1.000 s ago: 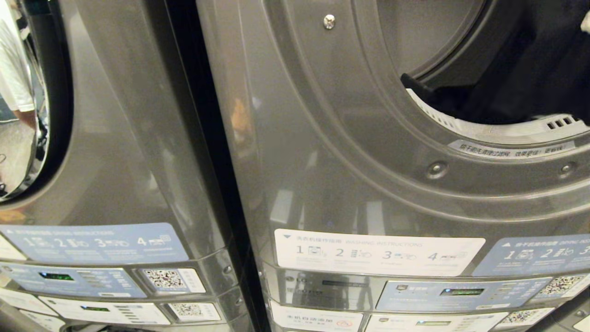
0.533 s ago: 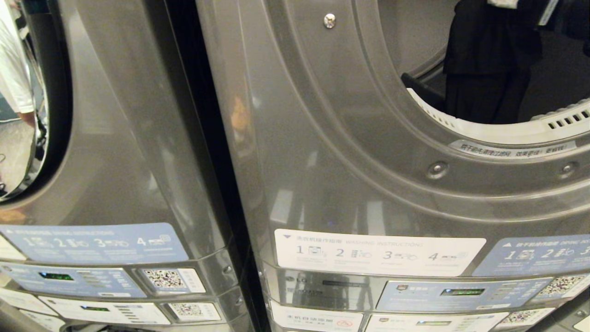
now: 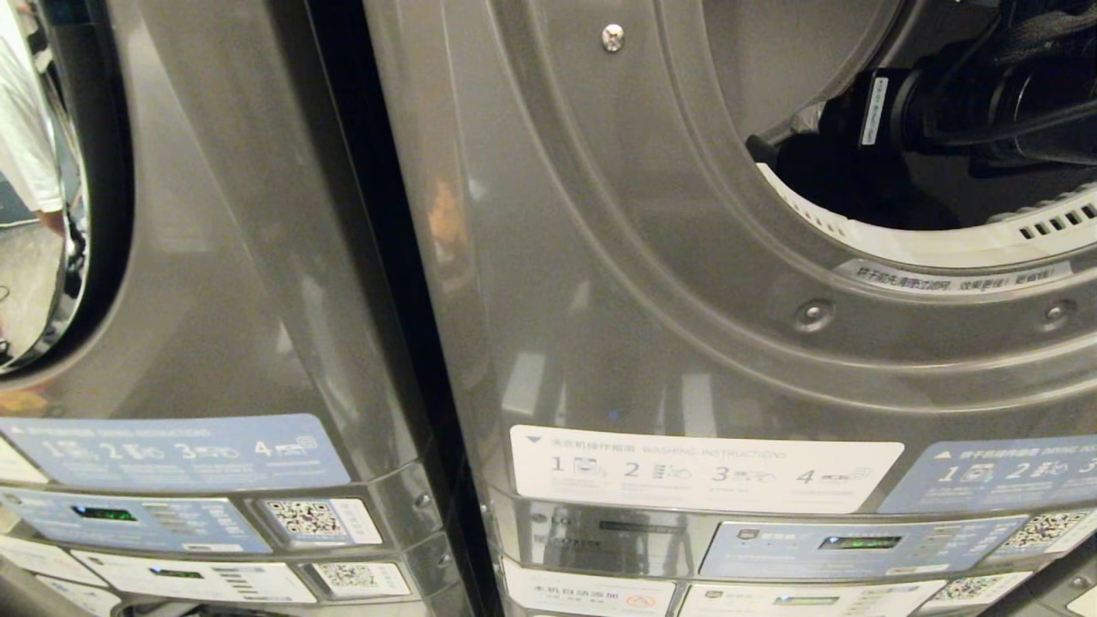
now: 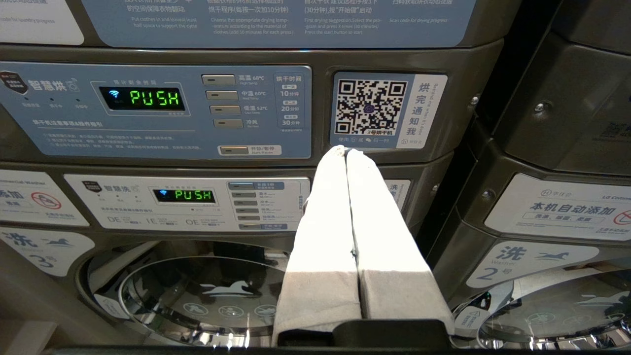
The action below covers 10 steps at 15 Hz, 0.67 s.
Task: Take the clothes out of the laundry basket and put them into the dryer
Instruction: Put the clothes in the dryer
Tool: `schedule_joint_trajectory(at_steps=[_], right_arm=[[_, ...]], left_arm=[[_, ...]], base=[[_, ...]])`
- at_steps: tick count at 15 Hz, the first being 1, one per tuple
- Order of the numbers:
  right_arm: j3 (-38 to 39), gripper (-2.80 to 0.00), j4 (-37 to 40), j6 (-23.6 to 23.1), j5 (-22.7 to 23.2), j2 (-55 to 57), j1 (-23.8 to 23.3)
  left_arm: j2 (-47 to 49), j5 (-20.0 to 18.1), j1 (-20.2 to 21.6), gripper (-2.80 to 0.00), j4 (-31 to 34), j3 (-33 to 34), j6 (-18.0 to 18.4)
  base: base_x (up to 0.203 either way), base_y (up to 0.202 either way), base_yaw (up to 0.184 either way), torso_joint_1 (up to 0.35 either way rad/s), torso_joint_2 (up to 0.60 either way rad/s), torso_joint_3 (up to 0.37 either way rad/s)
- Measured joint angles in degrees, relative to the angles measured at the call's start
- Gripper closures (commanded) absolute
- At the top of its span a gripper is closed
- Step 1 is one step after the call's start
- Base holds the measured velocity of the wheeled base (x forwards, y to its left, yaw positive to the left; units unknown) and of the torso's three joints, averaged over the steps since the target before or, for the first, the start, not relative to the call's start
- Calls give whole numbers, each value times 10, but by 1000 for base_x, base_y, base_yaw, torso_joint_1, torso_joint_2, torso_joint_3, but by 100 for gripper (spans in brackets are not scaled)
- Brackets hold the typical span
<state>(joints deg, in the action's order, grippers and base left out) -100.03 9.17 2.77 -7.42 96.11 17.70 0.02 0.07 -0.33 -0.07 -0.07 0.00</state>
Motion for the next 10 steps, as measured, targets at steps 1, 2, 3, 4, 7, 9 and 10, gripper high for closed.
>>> schedule_joint_trajectory(at_steps=[1,2,3,4,7,9,10], right_arm=[[-23,-280,36,20,0,-1,1],[-48,-280,72,52,0,-2,6],[-69,-280,106,88,-3,-2,16],[-82,-280,130,122,-8,-4,25],[-96,-280,149,182,-11,-20,43],[-89,-280,149,178,-11,-44,57],[-77,0,148,170,-11,-60,61]], left_arm=[[0,0,0,0,0,0,0],[0,0,0,0,0,0,0],[0,0,0,0,0,0,0],[0,0,0,0,0,0,0],[0,0,0,0,0,0,0],[0,0,0,0,0,0,0],[0,0,0,0,0,0,0]], base=[[0,0,0,0,0,0],[0,0,0,0,0,0],[0,0,0,0,0,0],[0,0,0,0,0,0],[0,0,0,0,0,0],[0,0,0,0,0,0],[0,0,0,0,0,0]])
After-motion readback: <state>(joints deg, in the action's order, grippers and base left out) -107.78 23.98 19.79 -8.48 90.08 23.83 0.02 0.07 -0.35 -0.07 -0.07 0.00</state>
